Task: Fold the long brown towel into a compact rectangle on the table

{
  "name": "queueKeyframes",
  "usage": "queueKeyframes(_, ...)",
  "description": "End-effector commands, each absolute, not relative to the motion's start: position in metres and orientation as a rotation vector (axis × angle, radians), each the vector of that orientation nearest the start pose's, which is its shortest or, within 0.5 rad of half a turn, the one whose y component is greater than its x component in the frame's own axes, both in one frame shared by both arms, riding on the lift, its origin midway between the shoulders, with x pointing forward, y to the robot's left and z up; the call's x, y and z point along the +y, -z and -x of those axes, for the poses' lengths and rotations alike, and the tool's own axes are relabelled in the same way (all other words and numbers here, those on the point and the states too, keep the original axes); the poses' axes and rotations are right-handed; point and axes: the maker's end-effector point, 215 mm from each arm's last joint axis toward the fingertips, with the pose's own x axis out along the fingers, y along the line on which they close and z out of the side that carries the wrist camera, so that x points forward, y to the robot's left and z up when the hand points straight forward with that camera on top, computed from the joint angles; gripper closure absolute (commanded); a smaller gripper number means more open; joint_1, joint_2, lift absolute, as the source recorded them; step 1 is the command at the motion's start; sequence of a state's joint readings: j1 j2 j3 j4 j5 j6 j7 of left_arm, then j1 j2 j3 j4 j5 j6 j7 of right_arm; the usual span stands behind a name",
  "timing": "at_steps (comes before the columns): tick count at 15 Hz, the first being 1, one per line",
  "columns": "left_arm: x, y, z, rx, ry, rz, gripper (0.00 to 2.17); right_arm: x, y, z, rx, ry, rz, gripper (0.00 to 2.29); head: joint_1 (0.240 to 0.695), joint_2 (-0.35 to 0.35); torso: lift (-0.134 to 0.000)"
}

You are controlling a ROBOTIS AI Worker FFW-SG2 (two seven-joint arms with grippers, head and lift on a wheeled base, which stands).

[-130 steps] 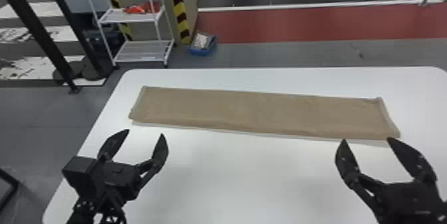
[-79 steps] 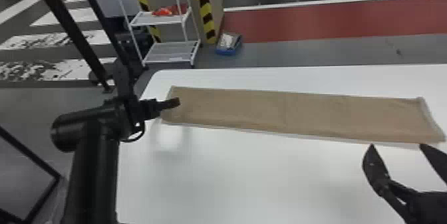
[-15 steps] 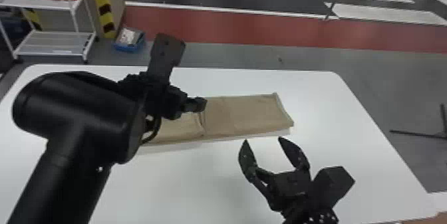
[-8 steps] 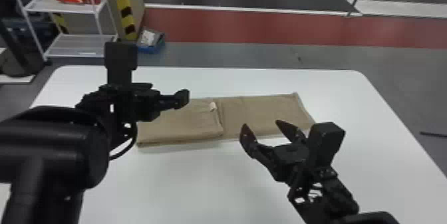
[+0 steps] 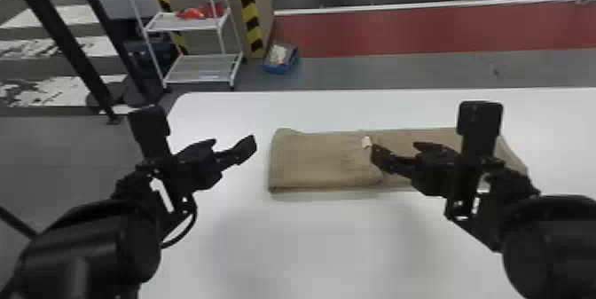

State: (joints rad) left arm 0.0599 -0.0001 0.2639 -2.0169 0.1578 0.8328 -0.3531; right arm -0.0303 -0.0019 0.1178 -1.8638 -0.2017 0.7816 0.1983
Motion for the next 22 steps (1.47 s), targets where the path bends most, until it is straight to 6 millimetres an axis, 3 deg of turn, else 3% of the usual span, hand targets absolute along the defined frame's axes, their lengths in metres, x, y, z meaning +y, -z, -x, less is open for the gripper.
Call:
queueKeyframes(1, 0.283, 0.365, -0.531, 0.384, 0.148, 0.253, 0.08, -0.07, 0.372, -0.57, 0.482, -0.437, -0.18, 0.11, 0.695, 0.181, -0.123)
queueKeyframes(4, 0.286, 0.37, -0.528, 0.387, 0.152, 0.268, 0.08, -0.065, 0.384, -0.583, 0.551, -0.442, -0.166, 0.11, 0.695, 0.206, -0.123)
queueKeyframes(7, 0.286, 0.374, -0.527, 0.394, 0.154, 0.272, 0.08, -0.062, 0.406, -0.579, 0.641, -0.44, -0.15, 0.11, 0.695, 0.215, -0.123)
queueKeyframes(14, 0.286, 0.38, -0.527, 0.408, 0.154, 0.279, 0.09, -0.055, 0.424, -0.592, 0.704, -0.449, -0.121, 0.13, 0.695, 0.22, -0.123)
queueKeyframes(22, 0.285, 0.381, -0.527, 0.409, 0.158, 0.283, 0.09, -0.043, 0.438, -0.601, 0.731, -0.464, -0.069, 0.34, 0.695, 0.23, -0.123)
